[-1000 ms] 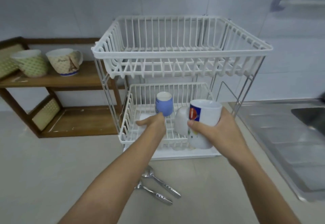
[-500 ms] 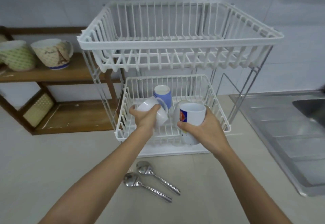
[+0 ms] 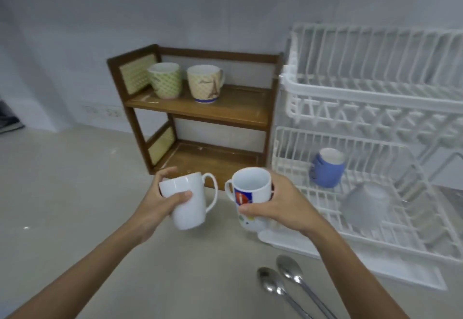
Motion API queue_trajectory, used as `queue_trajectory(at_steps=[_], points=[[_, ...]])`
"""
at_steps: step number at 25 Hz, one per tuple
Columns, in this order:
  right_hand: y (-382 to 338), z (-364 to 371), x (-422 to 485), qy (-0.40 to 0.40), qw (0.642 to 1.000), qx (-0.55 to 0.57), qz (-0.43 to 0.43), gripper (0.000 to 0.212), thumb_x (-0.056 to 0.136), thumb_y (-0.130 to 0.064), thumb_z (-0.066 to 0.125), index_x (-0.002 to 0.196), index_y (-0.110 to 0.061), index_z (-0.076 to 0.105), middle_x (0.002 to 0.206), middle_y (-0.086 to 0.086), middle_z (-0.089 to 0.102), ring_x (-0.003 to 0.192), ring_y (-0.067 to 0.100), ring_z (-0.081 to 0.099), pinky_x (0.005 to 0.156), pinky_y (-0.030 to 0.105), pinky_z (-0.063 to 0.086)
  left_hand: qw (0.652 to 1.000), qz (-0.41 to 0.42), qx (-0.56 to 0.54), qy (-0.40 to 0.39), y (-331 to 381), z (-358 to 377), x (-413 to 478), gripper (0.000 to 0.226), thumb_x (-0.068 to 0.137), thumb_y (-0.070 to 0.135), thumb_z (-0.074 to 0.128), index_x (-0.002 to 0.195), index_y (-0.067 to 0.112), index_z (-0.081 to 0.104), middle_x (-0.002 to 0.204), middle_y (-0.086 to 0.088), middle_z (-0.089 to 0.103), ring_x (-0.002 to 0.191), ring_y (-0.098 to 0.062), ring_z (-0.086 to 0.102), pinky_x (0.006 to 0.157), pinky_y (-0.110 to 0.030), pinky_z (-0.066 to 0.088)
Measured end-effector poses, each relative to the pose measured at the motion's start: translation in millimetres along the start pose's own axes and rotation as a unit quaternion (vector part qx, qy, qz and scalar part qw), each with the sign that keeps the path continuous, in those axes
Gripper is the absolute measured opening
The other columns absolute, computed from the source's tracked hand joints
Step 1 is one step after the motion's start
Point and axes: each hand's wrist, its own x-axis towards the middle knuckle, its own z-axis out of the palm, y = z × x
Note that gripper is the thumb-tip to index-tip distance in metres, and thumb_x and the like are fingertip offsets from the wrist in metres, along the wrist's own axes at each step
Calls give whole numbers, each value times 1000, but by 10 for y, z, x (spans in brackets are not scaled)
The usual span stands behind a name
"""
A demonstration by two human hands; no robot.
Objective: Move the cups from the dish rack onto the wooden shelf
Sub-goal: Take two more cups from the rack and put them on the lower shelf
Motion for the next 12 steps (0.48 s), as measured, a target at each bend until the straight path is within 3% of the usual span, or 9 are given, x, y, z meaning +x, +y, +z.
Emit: queue_trajectory(at_steps=[2,4,8,12], points=[[91,413,349,28,999,-11,31,58,47,-45,88,100,-37,65,94,-16,74,86,1,69,71,21,56,994,8,75,77,-71,-303,363,79,54,36,88,119,41,43,114,4,53,98,-21,59,65,-31,57],[211,741,692,75,993,-22,84,59,47,-44,88,98,-32,60,91,-14,70,83,4,67,69,24,55,983,1,149,112,-175,-496,721,88,55,37,89,127,38,37,116,3,52,101,-22,56,78,-39,57],[361,1059,1455,127,971,-122,164,67,55,-36,86,109,-22,48,104,0,63,94,20,61,73,32,50,952,23,287,108,-309,-617,1351,100,48,47,87,133,33,37,125,-1,54,110,-26,55,90,-40,49],[519,1156,2117,155,942,-185,233,73,60,-30,85,121,-15,48,121,10,59,108,27,58,77,33,48,940,12,328,88,-440,-612,1923,100,51,44,85,137,30,36,140,-5,44,125,-29,47,97,-42,44]])
